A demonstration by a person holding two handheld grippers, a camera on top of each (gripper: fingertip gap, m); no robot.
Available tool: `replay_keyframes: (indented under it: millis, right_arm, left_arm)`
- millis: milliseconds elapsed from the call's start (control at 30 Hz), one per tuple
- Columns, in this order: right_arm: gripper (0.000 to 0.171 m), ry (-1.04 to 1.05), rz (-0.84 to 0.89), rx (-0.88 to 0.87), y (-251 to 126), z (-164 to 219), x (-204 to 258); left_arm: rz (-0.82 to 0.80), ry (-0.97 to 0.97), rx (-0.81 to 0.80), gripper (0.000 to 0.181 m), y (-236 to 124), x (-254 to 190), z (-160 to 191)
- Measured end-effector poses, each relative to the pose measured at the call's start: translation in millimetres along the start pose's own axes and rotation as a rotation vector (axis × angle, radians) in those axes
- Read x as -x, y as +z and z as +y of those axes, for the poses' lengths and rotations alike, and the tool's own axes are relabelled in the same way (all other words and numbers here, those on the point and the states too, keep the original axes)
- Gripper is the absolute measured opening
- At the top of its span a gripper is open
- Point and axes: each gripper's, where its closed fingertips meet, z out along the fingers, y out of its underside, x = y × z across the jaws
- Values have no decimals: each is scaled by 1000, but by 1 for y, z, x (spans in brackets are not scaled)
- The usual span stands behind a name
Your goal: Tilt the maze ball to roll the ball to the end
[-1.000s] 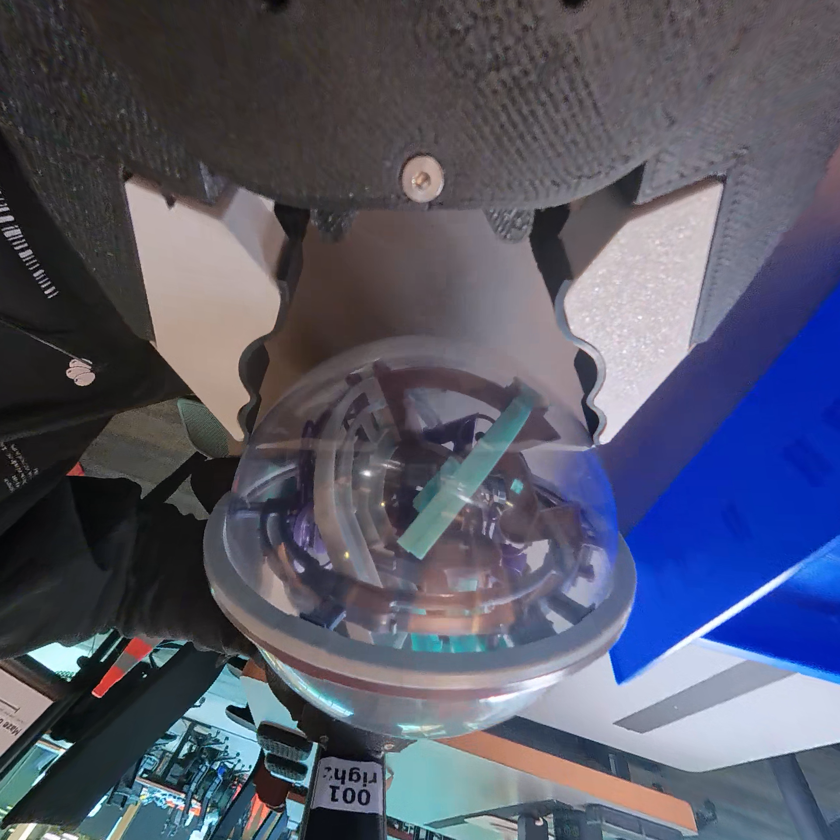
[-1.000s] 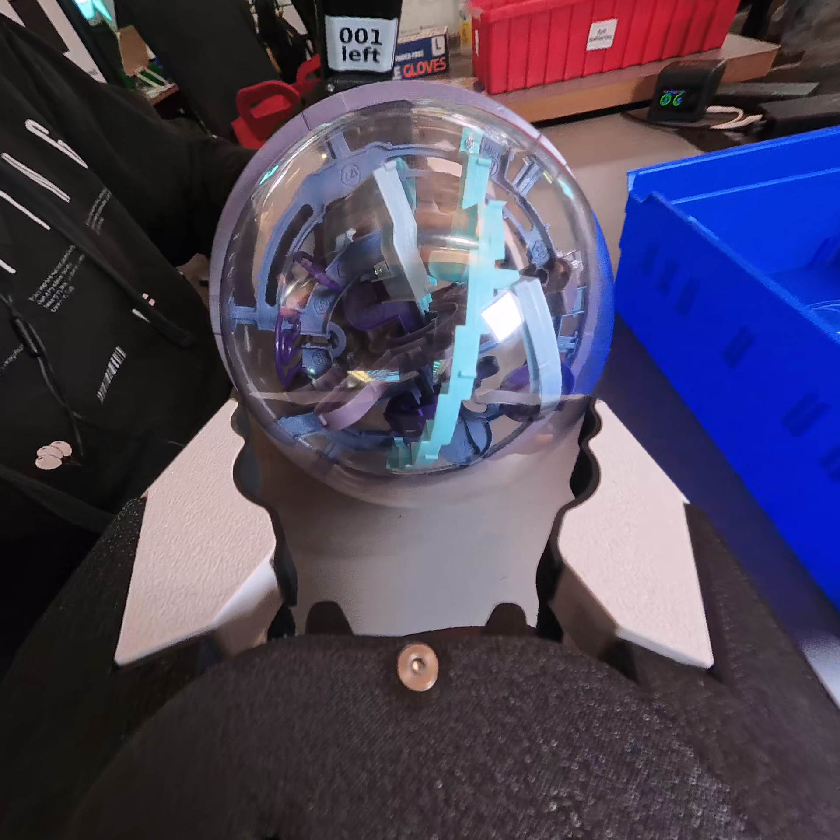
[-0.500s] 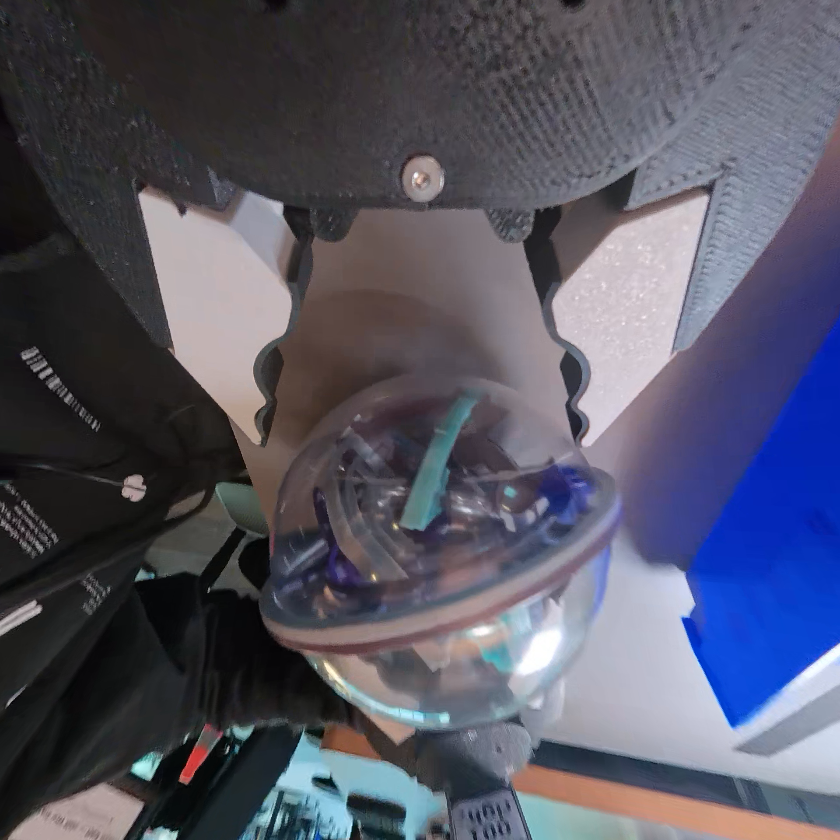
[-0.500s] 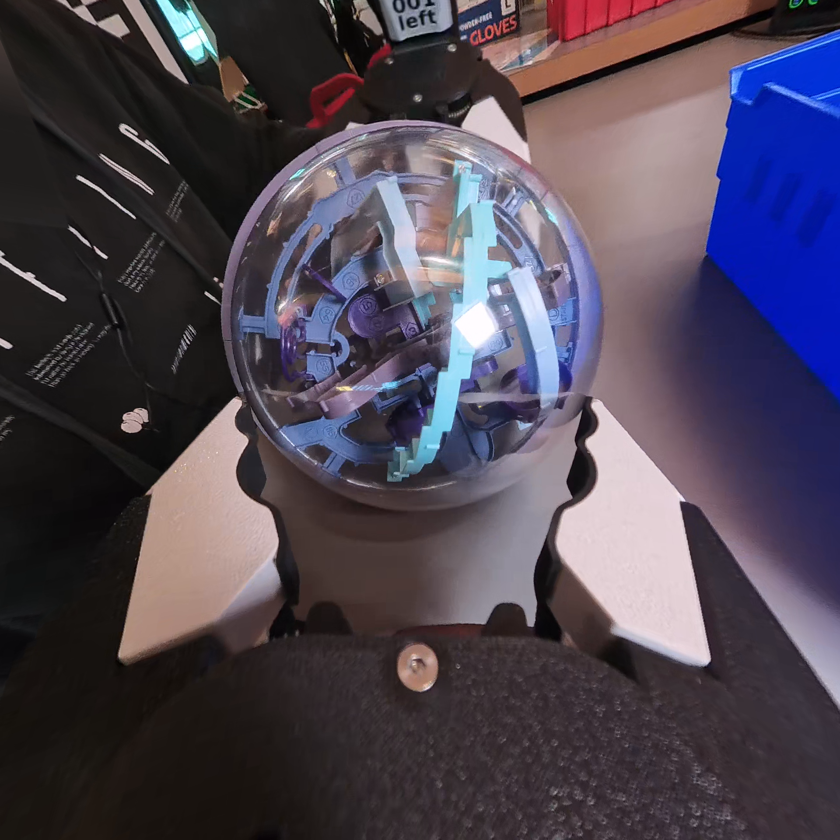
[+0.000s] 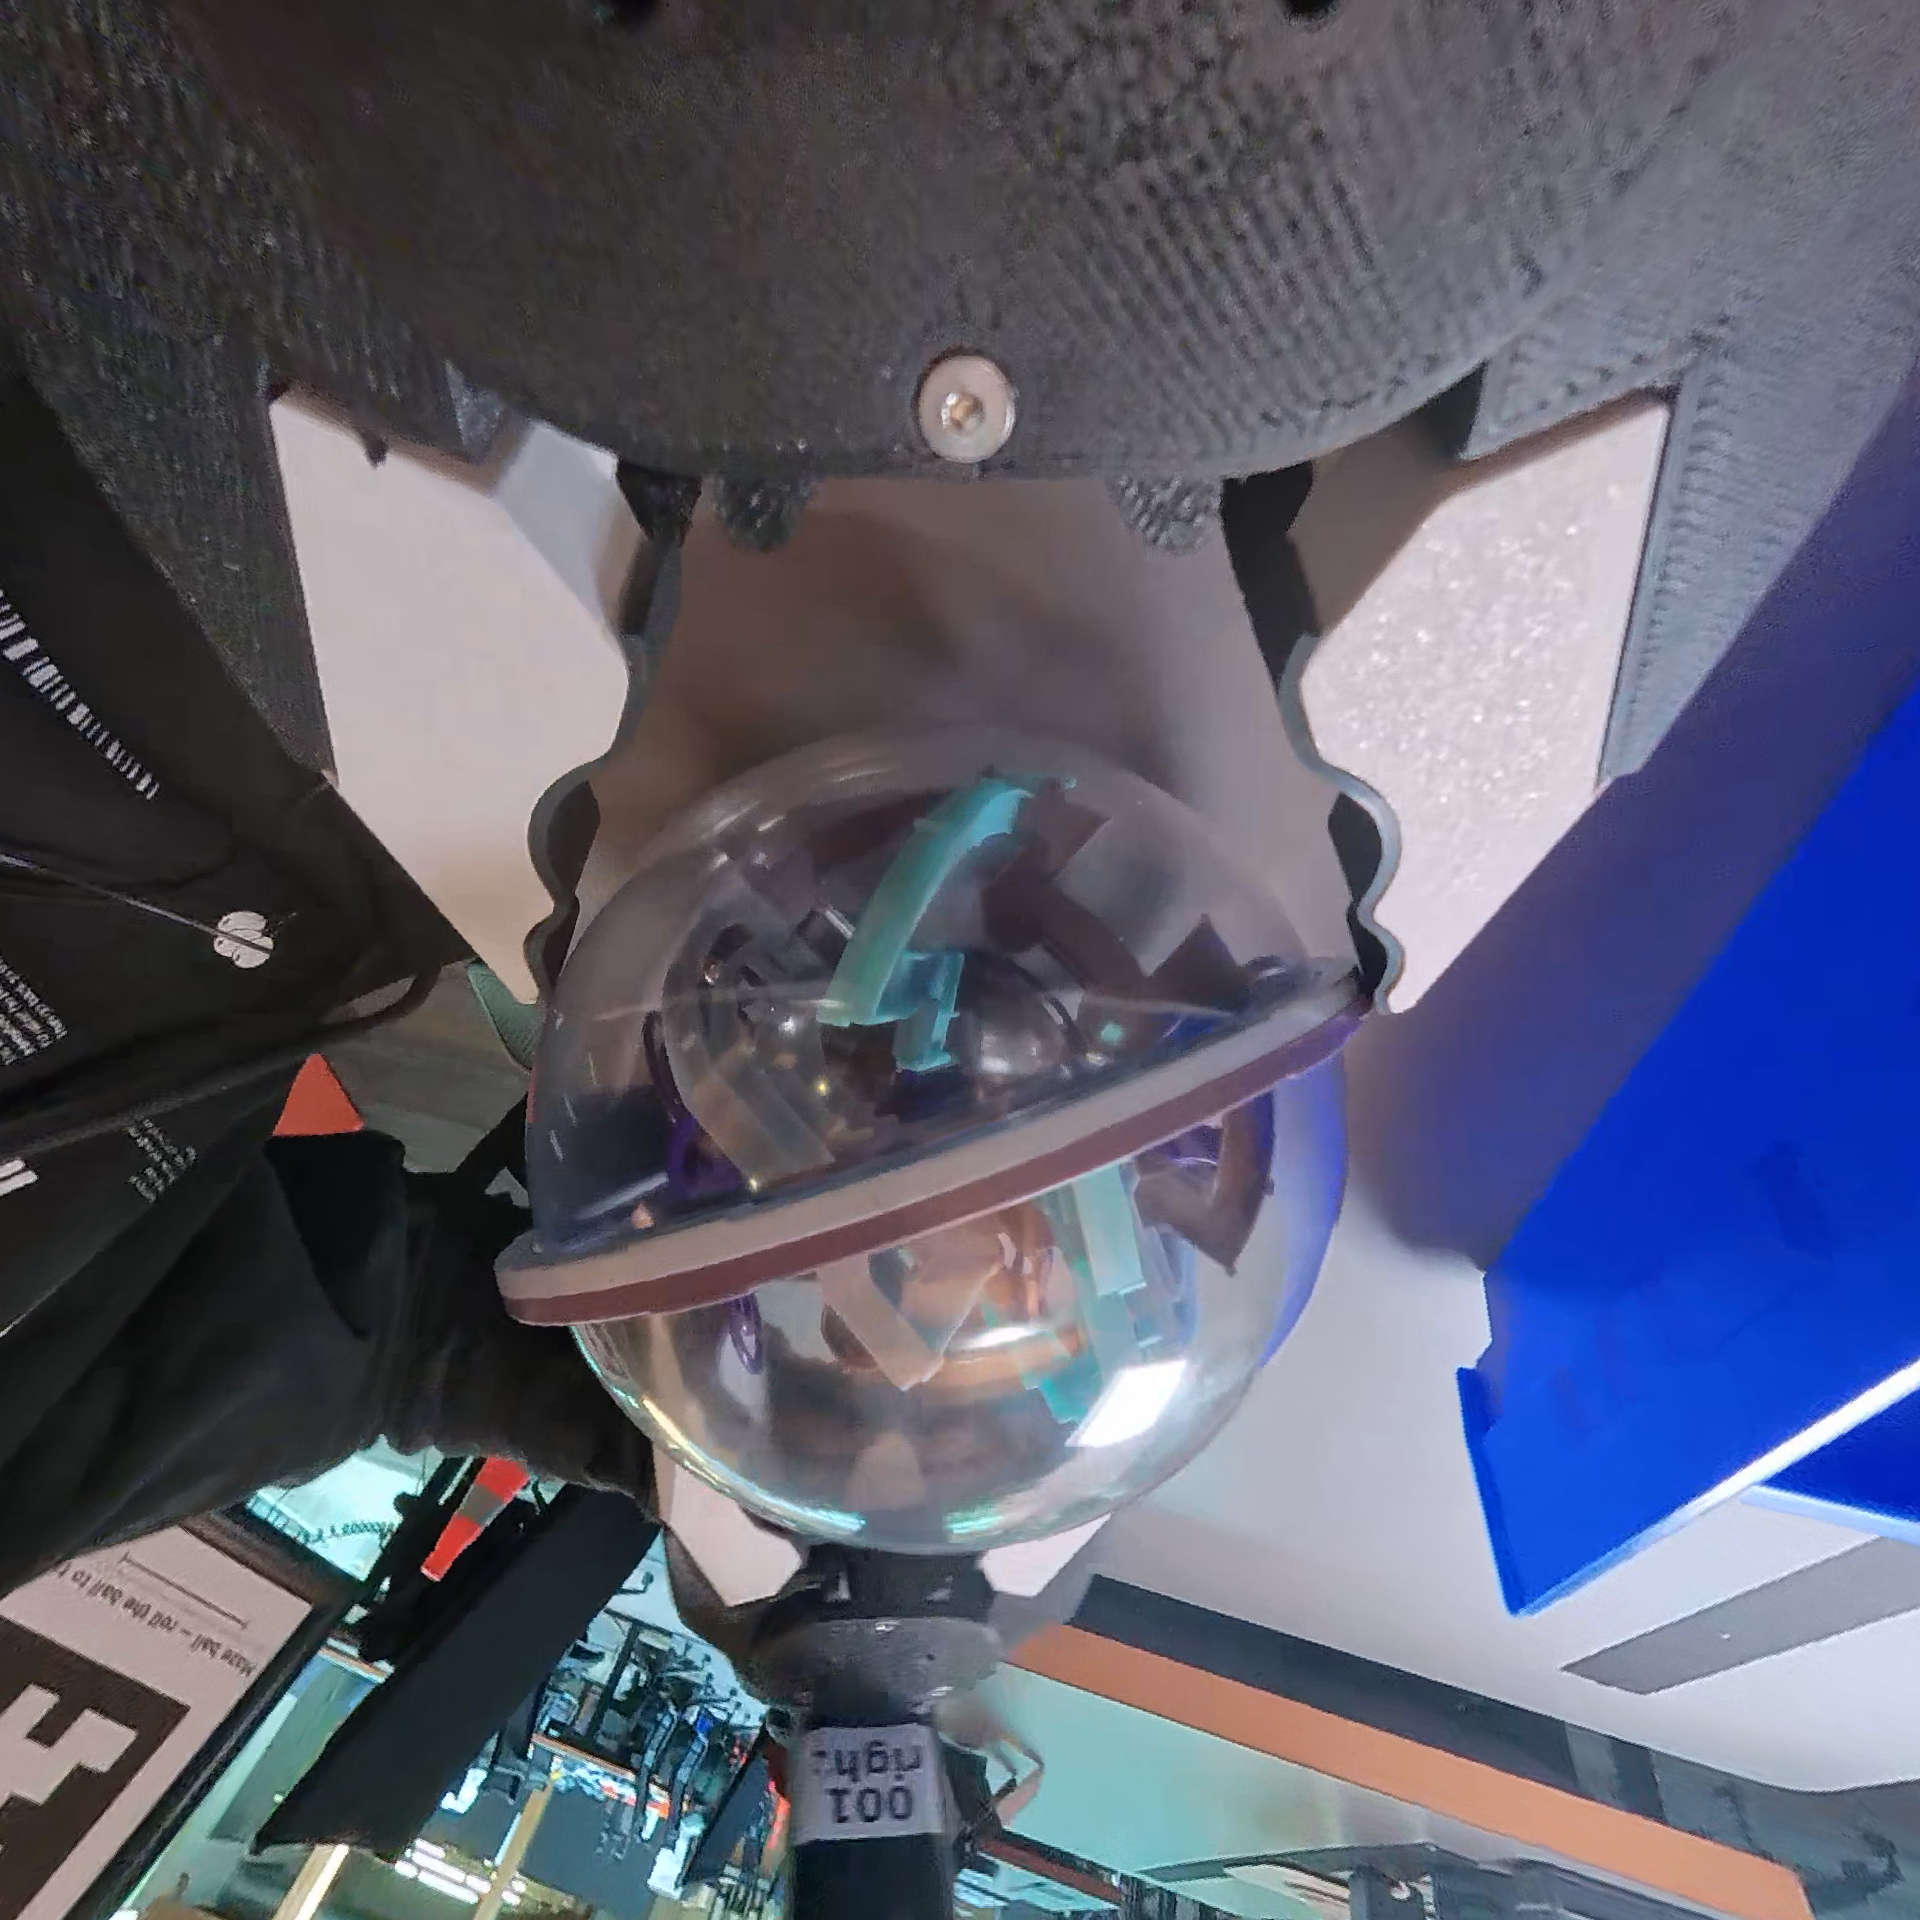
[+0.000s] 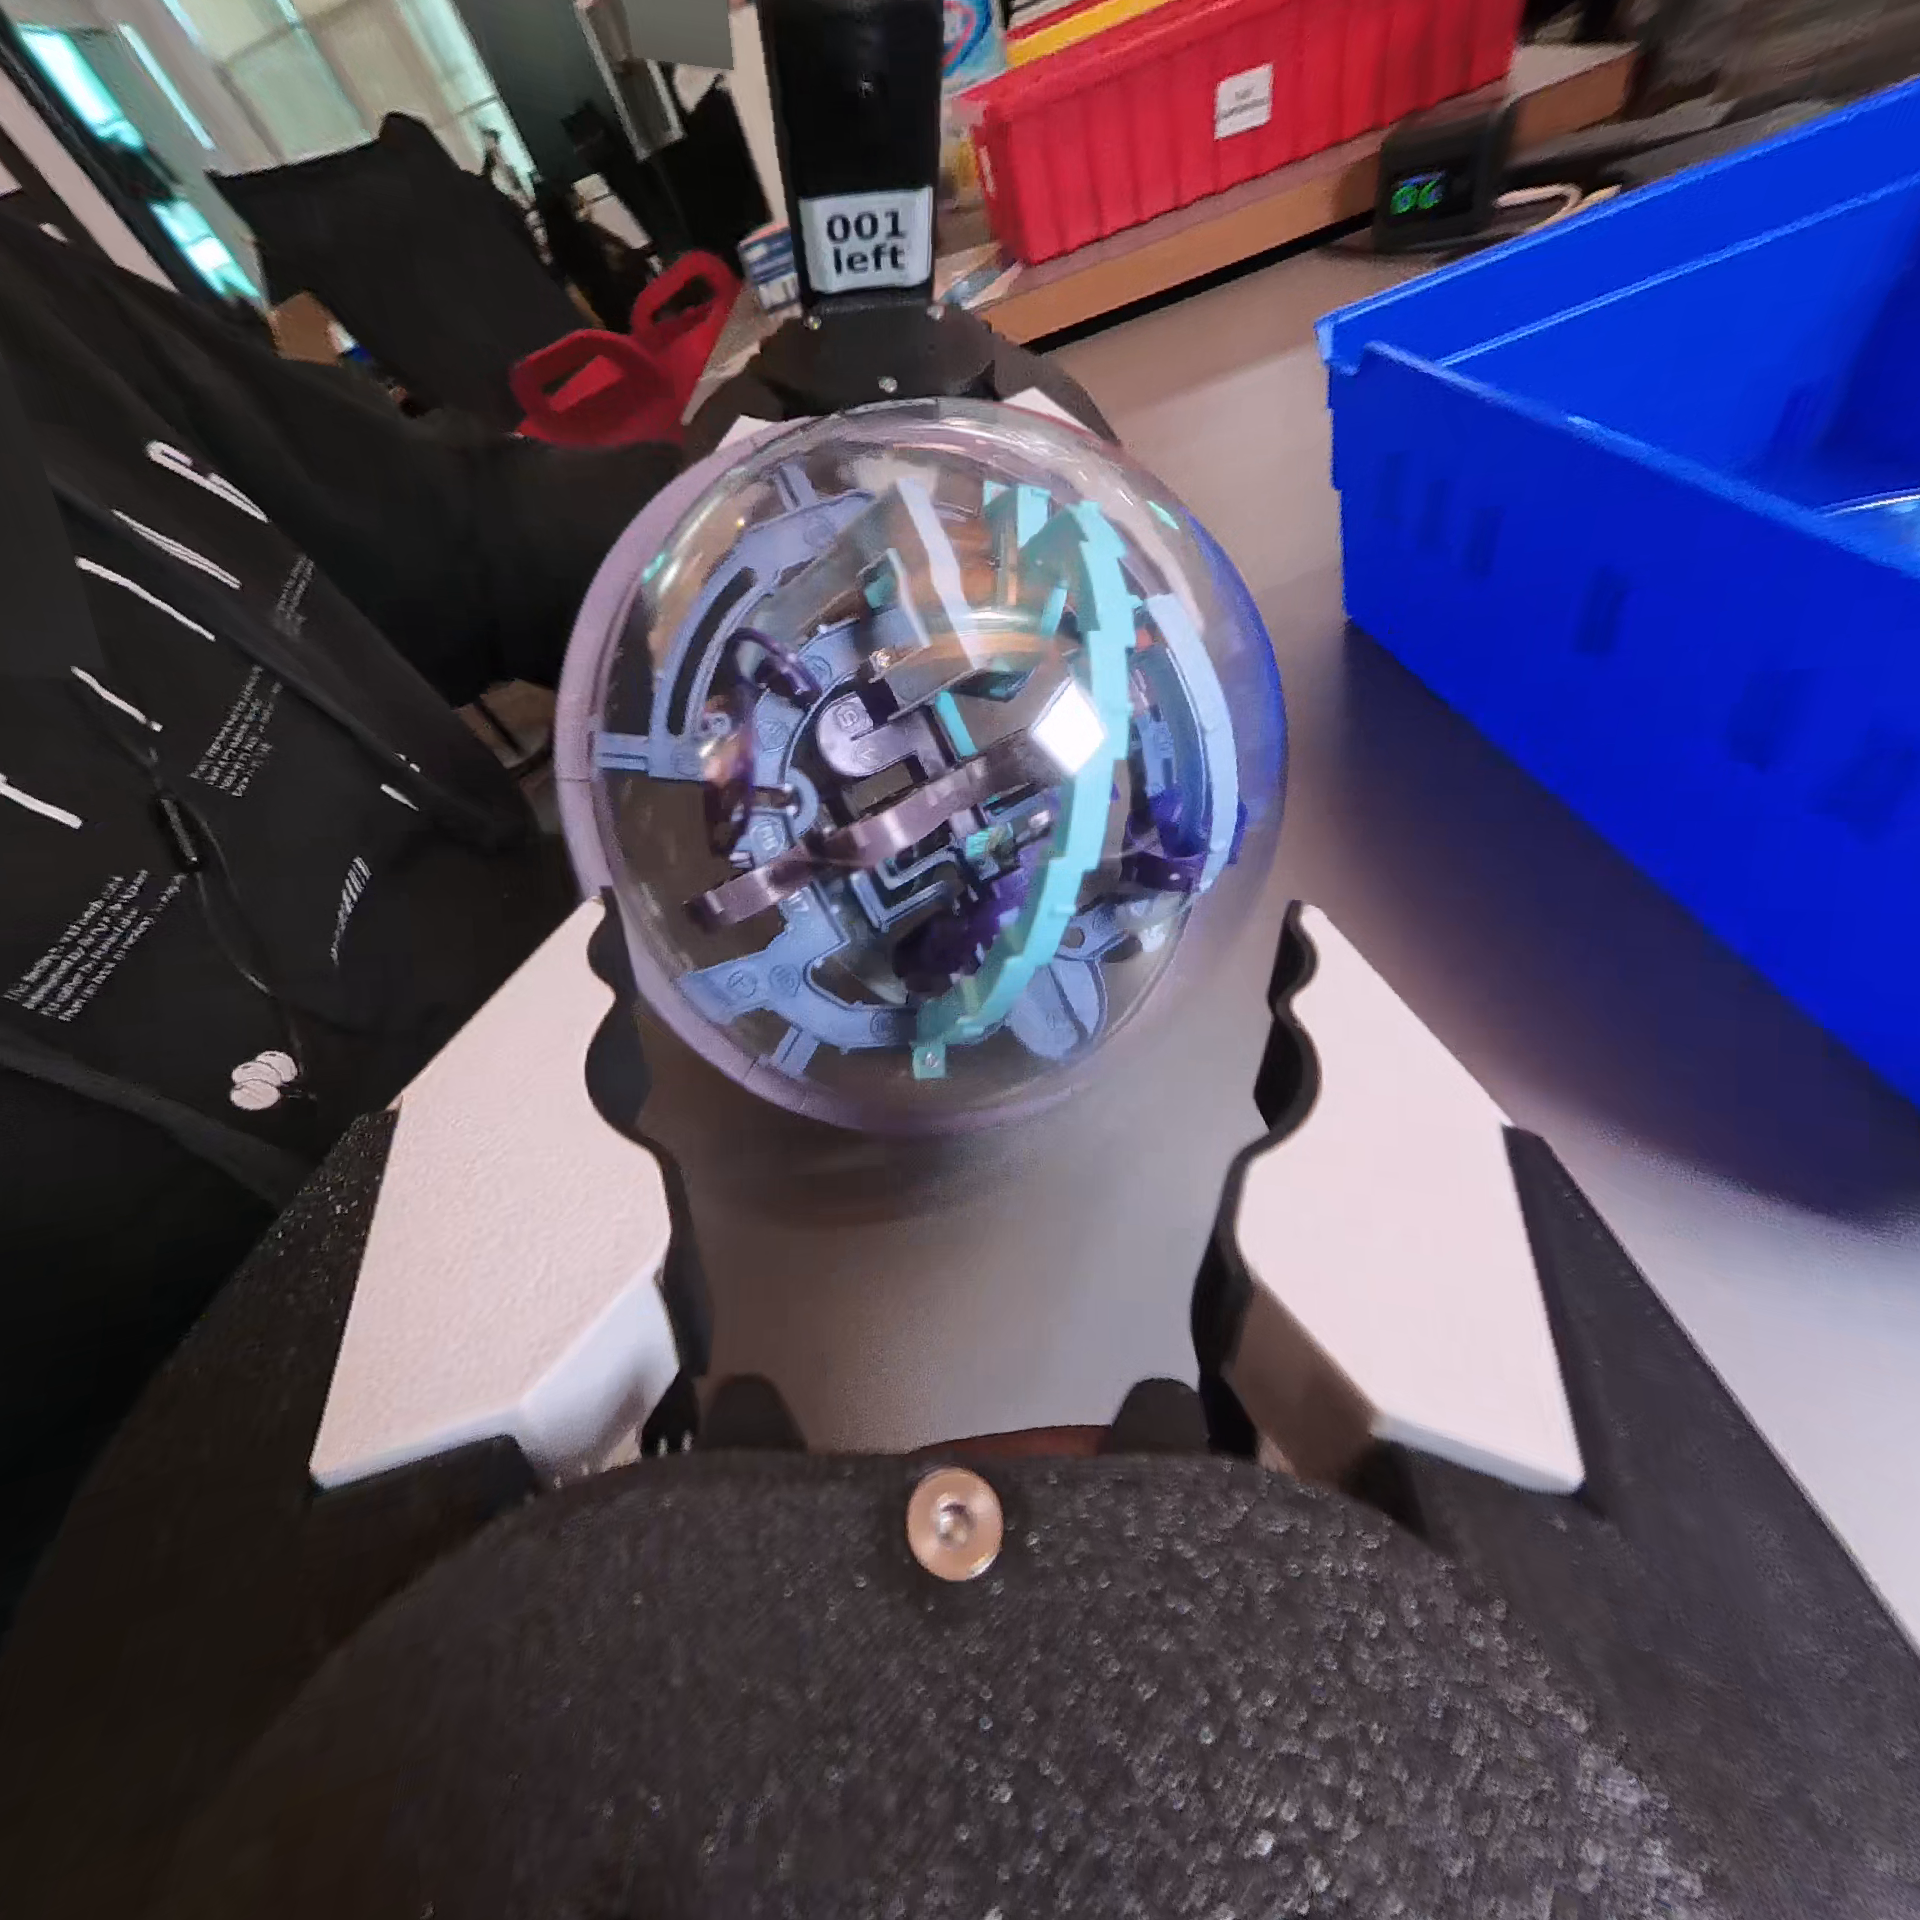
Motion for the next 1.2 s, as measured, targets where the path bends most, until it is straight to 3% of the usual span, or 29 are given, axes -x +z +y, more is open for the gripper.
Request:
replay_keyframes:
  millis: [133,367,500,633,800,1200]
  right_arm:
    - [121,-72,156,8,-14,8,7]
    - [117,-244,433,185,7,47,0]
    - [109,-230,377,138,13,38,5]
    - [108,-232,359,142,16,36,4]
    - [108,-251,359,169,23,35,-4]
    - [114,-265,288,147,45,22,-19]
  left_arm:
    - [2,-32,-14,144,-1,3,0]
    - [0,-104,-41,143,-4,8,1]
    - [-45,-56,15,140,-12,7,3]
    - [-110,53,-30,140,-26,8,-21]
    - [-130,191,63,141,-16,6,-20]
    - [-19,39,-55,141,-27,20,-7]
